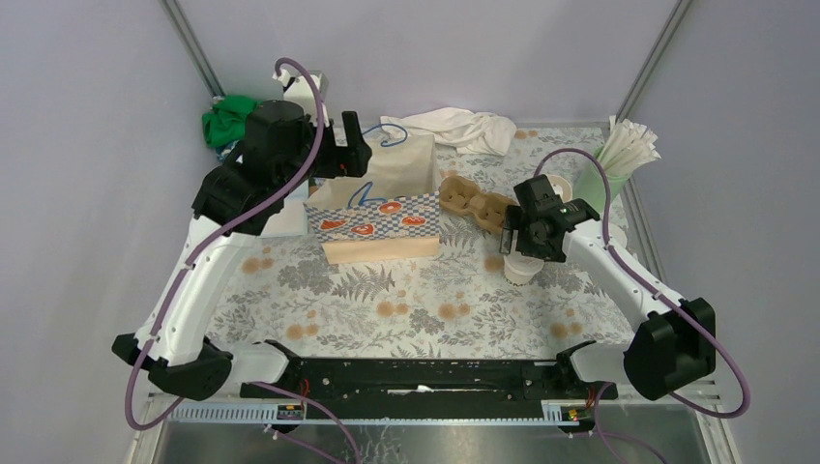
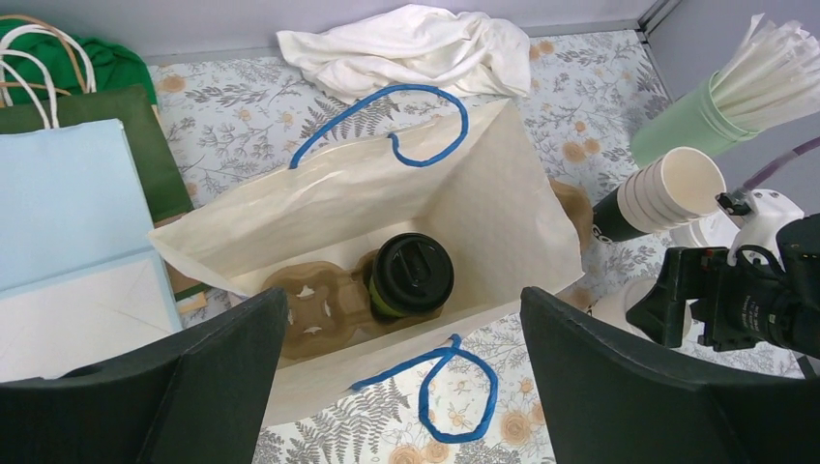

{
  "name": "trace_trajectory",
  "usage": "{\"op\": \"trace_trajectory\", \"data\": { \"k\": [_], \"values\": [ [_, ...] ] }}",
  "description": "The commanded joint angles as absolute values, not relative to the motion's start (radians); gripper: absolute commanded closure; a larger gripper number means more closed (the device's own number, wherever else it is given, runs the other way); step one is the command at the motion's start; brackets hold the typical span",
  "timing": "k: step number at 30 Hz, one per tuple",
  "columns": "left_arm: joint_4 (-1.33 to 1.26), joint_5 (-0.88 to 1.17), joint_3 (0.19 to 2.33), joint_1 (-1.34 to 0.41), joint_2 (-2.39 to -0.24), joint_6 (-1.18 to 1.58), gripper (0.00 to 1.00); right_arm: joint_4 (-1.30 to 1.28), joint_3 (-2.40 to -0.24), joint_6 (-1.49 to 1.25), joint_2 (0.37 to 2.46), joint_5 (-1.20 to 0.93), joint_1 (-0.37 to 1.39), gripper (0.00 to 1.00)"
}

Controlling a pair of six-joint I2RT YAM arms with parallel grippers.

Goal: Pack the takeout coffee
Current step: Place the coffee cup on the cup tray.

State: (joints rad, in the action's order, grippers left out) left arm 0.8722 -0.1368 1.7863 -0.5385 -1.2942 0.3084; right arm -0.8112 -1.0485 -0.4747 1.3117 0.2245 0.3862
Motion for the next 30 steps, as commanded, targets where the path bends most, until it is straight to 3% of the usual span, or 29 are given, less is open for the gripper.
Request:
{"op": "trace_trajectory", "data": {
  "k": [1,21,30],
  "values": [
    [0.857,-0.166,1.767,-0.513,-1.254,0.285,0.06,-0.817,-1.063,-0.456,1.322,0.255,0.396,0.1],
    [0.843,-0.064,1.627,-0.326,-1.228,0.263,0.04,-0.827,-1.121,-0.397,1.275,0.243,0.395,0.13],
    [0.886,-0.122,1.599,-0.302,-1.36,0.256,0.08,-0.827,-1.155,-0.38,1.241,0.231,0.395,0.16]
  ]
}}
